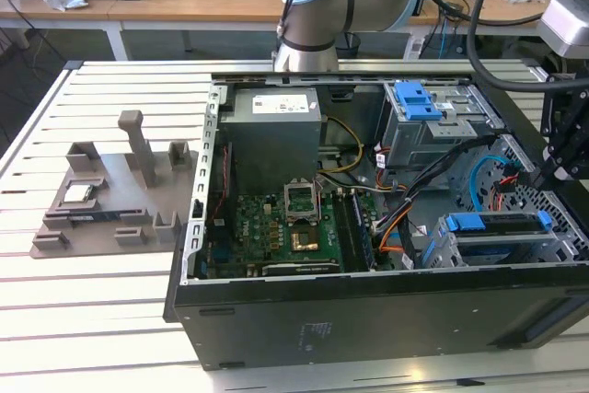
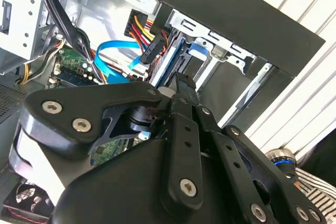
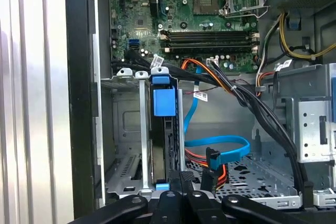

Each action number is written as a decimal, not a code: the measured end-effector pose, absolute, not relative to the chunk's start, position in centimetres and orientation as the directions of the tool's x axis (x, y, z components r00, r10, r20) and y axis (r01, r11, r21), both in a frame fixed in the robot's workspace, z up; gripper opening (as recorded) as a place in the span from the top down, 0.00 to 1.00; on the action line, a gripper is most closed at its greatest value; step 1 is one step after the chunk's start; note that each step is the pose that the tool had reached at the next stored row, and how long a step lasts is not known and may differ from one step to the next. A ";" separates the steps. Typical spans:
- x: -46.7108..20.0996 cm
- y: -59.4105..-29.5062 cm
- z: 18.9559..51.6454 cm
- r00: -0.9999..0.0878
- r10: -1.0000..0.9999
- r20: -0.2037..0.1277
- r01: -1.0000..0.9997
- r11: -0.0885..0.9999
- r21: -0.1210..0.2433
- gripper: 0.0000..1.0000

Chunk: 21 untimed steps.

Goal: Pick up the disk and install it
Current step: 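Insert the disk into the insertion slot, then insert the first disk wire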

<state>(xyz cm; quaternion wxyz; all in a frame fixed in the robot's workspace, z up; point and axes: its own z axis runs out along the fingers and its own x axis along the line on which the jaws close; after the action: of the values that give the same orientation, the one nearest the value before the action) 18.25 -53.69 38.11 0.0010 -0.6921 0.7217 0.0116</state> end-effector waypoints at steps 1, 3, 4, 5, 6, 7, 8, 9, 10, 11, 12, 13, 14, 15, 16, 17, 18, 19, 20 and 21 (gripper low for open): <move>18.3 -53.7 38.1 -0.042 -0.999 -0.017 -0.999 0.042 0.015 0.89; 18.3 -53.7 38.1 -0.042 -0.999 -0.017 -0.999 0.042 0.015 0.89; 18.3 -53.7 38.1 -0.042 -0.999 -0.017 -0.999 0.042 0.015 0.89; 18.3 -53.7 38.1 -0.042 -0.999 -0.017 -0.999 0.042 0.015 0.89; 18.3 -53.7 38.1 -0.042 -0.999 -0.017 -0.999 0.042 0.015 0.89; 18.3 -53.7 38.1 -0.042 -0.999 -0.017 -0.999 0.042 0.015 0.89; 18.3 -53.7 38.1 -0.042 -0.999 -0.017 -0.999 0.042 0.015 0.89; 18.3 -53.7 38.1 -0.042 -0.999 -0.017 -0.999 0.042 0.015 0.89; 18.3 -53.7 38.1 -0.042 -0.999 -0.017 -0.999 0.042 0.015 0.89; 18.3 -53.7 38.1 -0.042 -0.999 -0.017 -0.999 0.042 0.015 0.89; 18.3 -53.7 38.1 -0.042 -0.999 -0.017 -0.999 0.042 0.015 0.89; 18.3 -53.7 38.1 -0.042 -0.999 -0.017 -0.999 0.042 0.015 0.89; 18.3 -53.7 38.1 -0.042 -0.999 -0.017 -0.999 0.042 0.015 0.76; 18.3 -53.7 38.1 -0.042 -0.999 -0.017 -0.999 0.042 0.015 0.64; 18.3 -53.7 38.1 -0.042 -0.999 -0.017 -0.999 0.042 0.015 0.64; 18.3 -53.6 38.1 -0.042 -0.999 -0.017 -0.999 0.042 0.015 0.64; 18.3 -53.4 38.1 -0.042 -0.999 -0.017 -0.999 0.041 0.015 0.64; 18.3 -53.1 38.1 -0.042 -0.999 -0.017 -0.999 0.041 0.015 0.64; 18.3 -52.6 38.1 -0.042 -0.999 -0.017 -0.999 0.041 0.015 0.64; 18.4 -52.3 38.1 -0.042 -0.999 -0.017 -0.999 0.042 0.015 0.64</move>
<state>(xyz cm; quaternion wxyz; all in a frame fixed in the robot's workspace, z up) 18.36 -52.25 38.08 0.0009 -0.6922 0.7217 0.0114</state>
